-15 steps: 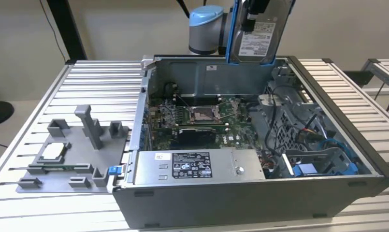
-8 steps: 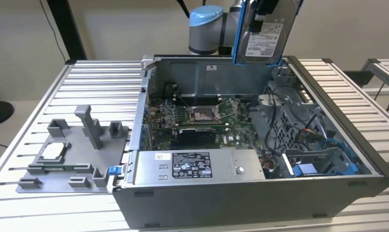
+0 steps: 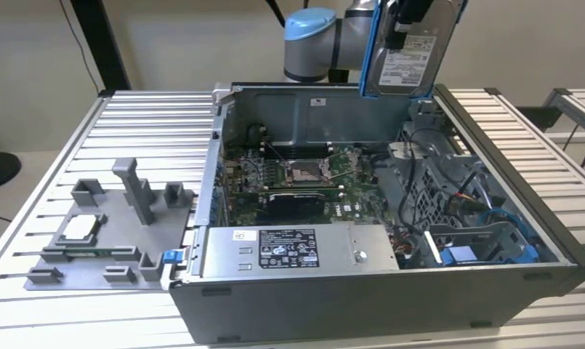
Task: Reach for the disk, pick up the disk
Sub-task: 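Pick up the disk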
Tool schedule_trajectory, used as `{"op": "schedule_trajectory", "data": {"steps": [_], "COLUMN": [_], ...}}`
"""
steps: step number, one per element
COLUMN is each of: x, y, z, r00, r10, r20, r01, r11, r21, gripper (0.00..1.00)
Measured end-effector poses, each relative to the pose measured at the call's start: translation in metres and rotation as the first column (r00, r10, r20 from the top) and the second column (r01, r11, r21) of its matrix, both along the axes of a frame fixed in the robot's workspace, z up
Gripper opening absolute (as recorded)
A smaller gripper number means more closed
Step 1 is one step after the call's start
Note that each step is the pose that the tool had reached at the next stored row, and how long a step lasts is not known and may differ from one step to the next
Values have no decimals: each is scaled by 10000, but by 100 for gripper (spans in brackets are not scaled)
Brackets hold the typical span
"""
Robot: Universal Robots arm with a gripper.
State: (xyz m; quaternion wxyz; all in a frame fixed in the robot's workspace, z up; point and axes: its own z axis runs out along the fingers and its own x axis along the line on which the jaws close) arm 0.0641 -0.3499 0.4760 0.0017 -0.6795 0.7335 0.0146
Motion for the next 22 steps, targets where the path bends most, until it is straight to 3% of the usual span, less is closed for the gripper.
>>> {"op": "schedule_trajectory", "data": {"steps": [9, 22], "x": [180, 188], "y": [0, -18], "z": [-9, -10], "r00": [10000, 10000], "r10": [1, 1], "r20": [1, 0], "r01": [-1, -1], "r11": [10000, 10000], "r21": [1, 0], "gripper": [0, 0]}}
